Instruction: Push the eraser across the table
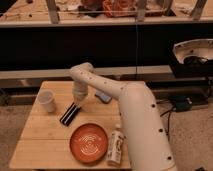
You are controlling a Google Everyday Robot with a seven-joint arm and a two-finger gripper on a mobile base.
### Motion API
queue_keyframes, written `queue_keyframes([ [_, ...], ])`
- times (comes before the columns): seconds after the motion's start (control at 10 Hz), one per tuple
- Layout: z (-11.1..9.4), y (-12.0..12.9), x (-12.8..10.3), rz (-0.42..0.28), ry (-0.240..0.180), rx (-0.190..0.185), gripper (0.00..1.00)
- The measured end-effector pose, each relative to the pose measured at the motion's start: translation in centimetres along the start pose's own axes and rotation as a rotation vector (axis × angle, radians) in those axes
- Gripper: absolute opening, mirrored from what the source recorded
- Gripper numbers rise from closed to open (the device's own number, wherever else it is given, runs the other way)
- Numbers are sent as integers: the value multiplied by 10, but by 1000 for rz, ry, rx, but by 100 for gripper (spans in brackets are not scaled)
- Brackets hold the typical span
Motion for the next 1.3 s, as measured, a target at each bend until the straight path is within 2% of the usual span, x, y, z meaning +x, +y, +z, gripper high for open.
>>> queue_keyframes([
  [1.2, -3, 0, -3, -12, 2, -20, 2],
  [1.3, -1, -1, -4, -14, 3, -31, 2],
])
